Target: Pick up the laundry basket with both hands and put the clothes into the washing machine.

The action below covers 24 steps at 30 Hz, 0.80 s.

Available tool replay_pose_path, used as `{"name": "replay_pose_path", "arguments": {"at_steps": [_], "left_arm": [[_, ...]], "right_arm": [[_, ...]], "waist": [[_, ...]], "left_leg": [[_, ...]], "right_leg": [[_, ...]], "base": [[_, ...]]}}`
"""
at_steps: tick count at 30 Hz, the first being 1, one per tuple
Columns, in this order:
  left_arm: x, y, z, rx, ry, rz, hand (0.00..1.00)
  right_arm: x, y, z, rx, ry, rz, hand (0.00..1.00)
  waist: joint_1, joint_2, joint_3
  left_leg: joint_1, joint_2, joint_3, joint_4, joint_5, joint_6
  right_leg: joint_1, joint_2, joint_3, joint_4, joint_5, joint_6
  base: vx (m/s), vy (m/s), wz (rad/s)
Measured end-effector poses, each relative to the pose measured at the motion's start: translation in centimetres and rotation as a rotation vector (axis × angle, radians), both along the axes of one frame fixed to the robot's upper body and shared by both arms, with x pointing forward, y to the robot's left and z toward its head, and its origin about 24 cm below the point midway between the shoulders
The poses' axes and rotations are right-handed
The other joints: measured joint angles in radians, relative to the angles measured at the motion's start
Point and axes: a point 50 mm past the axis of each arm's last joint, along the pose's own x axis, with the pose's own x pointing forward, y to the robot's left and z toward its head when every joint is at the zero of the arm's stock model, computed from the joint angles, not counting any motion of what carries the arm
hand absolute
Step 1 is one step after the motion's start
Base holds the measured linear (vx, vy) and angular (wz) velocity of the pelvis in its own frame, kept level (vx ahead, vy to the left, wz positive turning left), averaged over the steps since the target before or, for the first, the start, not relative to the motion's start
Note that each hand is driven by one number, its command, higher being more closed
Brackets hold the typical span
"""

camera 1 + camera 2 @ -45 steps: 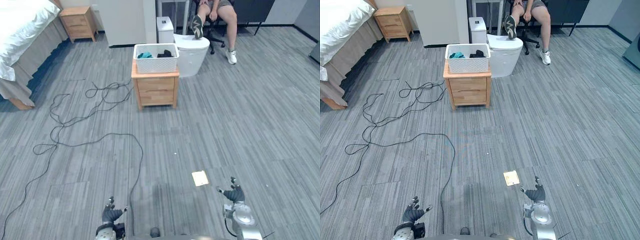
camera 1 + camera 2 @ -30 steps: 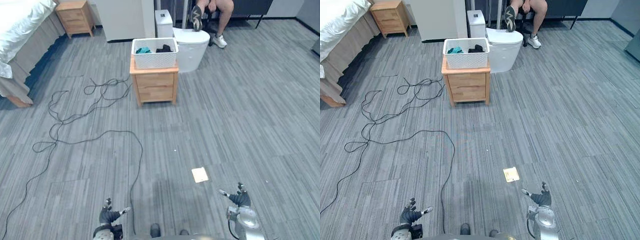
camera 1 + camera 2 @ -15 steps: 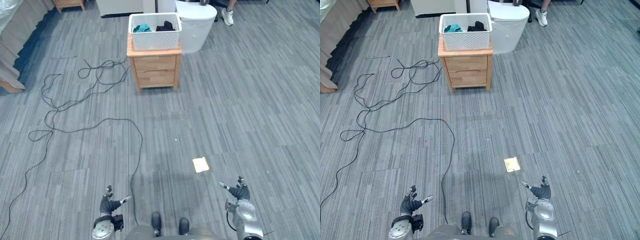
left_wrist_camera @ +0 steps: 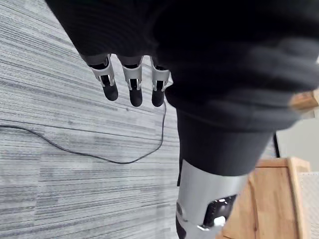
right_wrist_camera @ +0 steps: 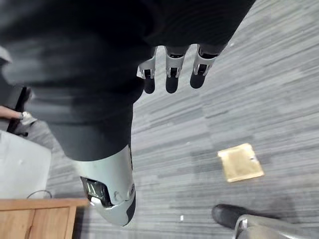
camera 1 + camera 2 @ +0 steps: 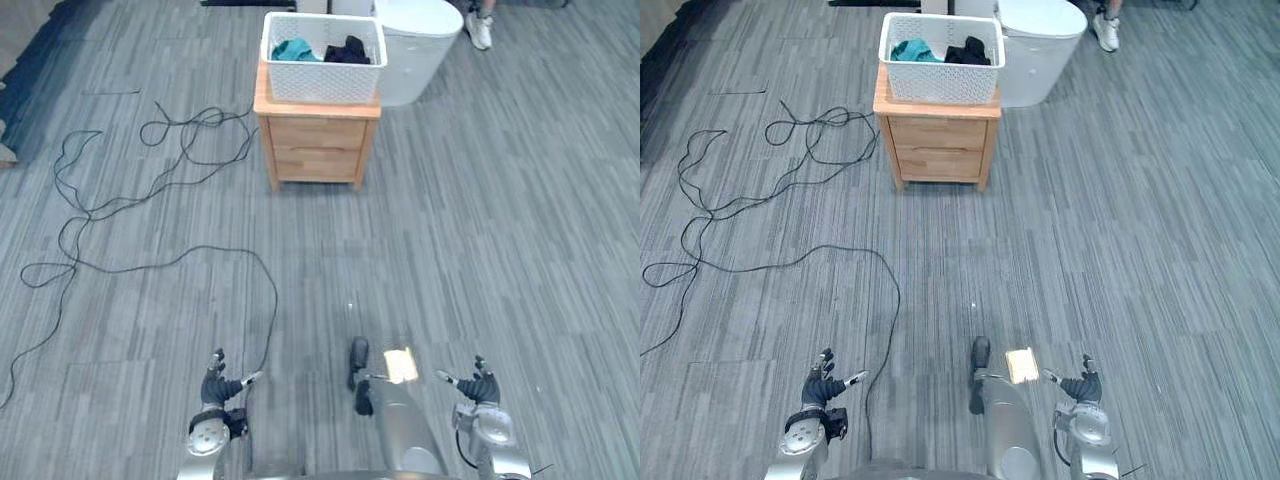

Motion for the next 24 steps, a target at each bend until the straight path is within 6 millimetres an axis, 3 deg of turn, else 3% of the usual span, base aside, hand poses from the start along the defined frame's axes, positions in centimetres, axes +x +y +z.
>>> {"name": "replay_pose_path", "arguments": {"at_steps": [1,2,3,4,7,8,9,10,11,12,14,16,17,18,21,22,23,24], "left_arm": [[-0.1,0.0,-0.1,-0.004,0.009,-0.004,0.0],[0.0,-0.1,-0.2,-0.006,0.01,-0.006,0.0],[0.0,-0.2,-0.1,-0.008,0.008,-0.006,0.0],[0.0,-0.3,-0.2,-0.013,0.009,-0.003,0.0],[0.1,-0.3,-0.1,-0.013,0.007,-0.003,0.0],[0.0,-0.4,-0.2,-0.017,0.01,0.005,0.0],[0.1,-0.5,-0.1,-0.023,0.004,0.016,0.0],[0.1,-0.5,-0.1,-0.025,0.001,0.019,0.0],[-0.2,-0.5,-0.2,-0.025,0.009,0.022,0.0],[-0.2,-0.4,-0.3,-0.021,0.015,0.021,0.0],[0.5,-0.4,0.0,-0.018,-0.001,0.015,0.0],[0.4,-0.5,-0.3,-0.022,0.013,0.01,0.0],[0.0,-0.4,-0.7,-0.017,0.042,0.009,0.0],[-0.3,-0.3,-1.0,-0.007,0.07,-0.002,0.0],[-0.4,0.4,-0.9,0.024,0.077,0.0,0.0],[0.0,0.7,-0.7,0.036,0.066,-0.003,0.0],[0.0,0.7,-0.7,0.035,0.066,-0.004,0.0],[-0.1,0.7,-0.7,0.034,0.069,-0.004,0.0]], "right_arm": [[0.2,0.6,0.1,0.012,-0.01,0.014,0.0],[0.5,1.2,0.2,0.03,-0.028,0.014,0.0],[0.6,1.3,0.3,0.035,-0.036,0.012,0.0],[1.0,1.3,0.7,0.034,-0.057,0.013,0.0],[1.7,1.0,1.0,0.019,-0.072,0.017,0.0],[2.0,0.7,1.0,0.018,-0.067,-0.004,0.0],[1.6,0.1,0.7,0.014,-0.046,-0.035,0.0],[1.1,-0.2,0.5,0.008,-0.034,-0.043,0.0],[0.8,-0.6,0.3,-0.007,-0.017,-0.042,0.0],[0.2,-0.4,-0.3,-0.002,0.015,-0.044,0.0],[-0.9,-0.5,-0.9,-0.004,0.049,-0.055,0.0],[-1.3,-0.4,-1.2,0.006,0.062,-0.067,0.0],[-1.6,0.1,-1.5,0.017,0.076,-0.065,0.0],[-1.8,0.6,-1.9,0.025,0.096,-0.053,0.0],[-1.7,1.5,-2.0,0.026,0.102,-0.014,0.0],[-1.4,1.7,-1.9,0.022,0.092,-0.007,0.0],[-1.4,1.7,-1.9,0.022,0.093,-0.007,0.0],[-1.5,1.6,-1.9,0.022,0.096,-0.008,0.0]], "waist": [[0.015,-0.003,0.006],[0.041,-0.022,0.019],[0.045,-0.033,0.024],[0.059,-0.048,0.028],[0.074,-0.059,0.033],[0.078,-0.058,0.038],[0.09,-0.057,0.037],[0.096,-0.052,0.034],[0.095,-0.039,0.025],[0.093,-0.068,0.013],[0.091,-0.101,-0.009],[0.088,-0.108,-0.006],[0.068,-0.115,-0.004],[0.054,-0.115,-0.003],[0.038,-0.113,-0.003],[0.034,-0.111,-0.002],[0.034,-0.11,-0.001],[0.033,-0.11,0.0]], "left_leg": [[-0.061,0.034,0.026,0.144,-0.027,0.044],[-0.124,0.049,0.06,0.236,-0.055,0.09],[-0.158,0.049,0.079,0.239,-0.065,0.107],[-0.274,0.036,0.12,0.155,-0.087,0.142],[-0.365,-0.001,0.134,-0.129,-0.091,0.148],[-0.386,-0.027,0.121,-0.338,-0.08,0.142],[-0.37,-0.052,0.093,-0.557,-0.036,0.108],[-0.358,-0.062,0.081,-0.648,0.001,0.107],[-0.353,-0.062,0.06,-0.7,0.121,0.129],[-0.351,-0.091,0.061,-0.662,0.177,0.192],[-0.358,-0.142,0.079,-0.628,0.108,0.224],[-0.303,-0.186,0.084,-0.62,0.051,0.249],[-0.241,-0.215,0.085,-0.622,0.016,0.27],[-0.172,-0.231,0.083,-0.624,-0.012,0.282],[-0.037,-0.239,0.066,-0.694,-0.03,0.294],[0.032,-0.233,0.05,-0.752,-0.03,0.294],[0.042,-0.232,0.048,-0.756,-0.03,0.294],[0.073,-0.226,0.043,-0.765,-0.033,0.29]], "right_leg": [[0.08,0.024,0.015,-0.042,-0.008,-0.013],[0.183,0.032,0.04,-0.091,-0.017,-0.025],[0.227,0.03,0.054,-0.117,-0.018,-0.026],[0.334,0.018,0.085,-0.209,-0.021,-0.024],[0.397,-0.006,0.122,-0.268,-0.047,0.017],[0.435,-0.019,0.142,-0.286,-0.061,0.038],[0.476,-0.034,0.163,-0.302,-0.085,0.064],[0.496,-0.037,0.171,-0.306,-0.104,0.079],[0.534,-0.04,0.182,-0.302,-0.161,0.112],[0.551,-0.074,0.185,-0.279,-0.197,0.135],[0.494,-0.141,0.172,-0.138,-0.222,0.168],[0.383,-0.188,0.172,0.185,-0.21,0.2],[0.296,-0.233,0.181,0.447,-0.162,0.234],[0.225,-0.254,0.181,0.64,-0.172,0.216],[0.125,-0.262,0.12,0.702,-0.2,0.176],[0.058,-0.234,0.082,0.569,-0.22,0.186],[0.054,-0.227,0.078,0.536,-0.22,0.186],[0.04,-0.193,0.074,0.373,-0.216,0.188]], "base": [[0.7,-0.158,-0.43],[0.64,-0.119,-0.4],[0.73,-0.094,-0.4],[0.7,-0.032,-0.35],[0.47,0.051,-0.52],[0.51,0.157,-0.58],[0.63,0.24,-0.6],[0.65,0.305,-0.59],[0.67,0.339,-0.37],[0.57,0.288,-0.18],[0.59,0.269,0.15],[0.55,0.273,0.14],[0.53,0.238,0.26],[0.53,0.212,0.3],[0.53,0.133,0.24],[0.46,0.051,0.17],[0.42,0.004,0.23],[0.48,-0.049,0.33]]}}
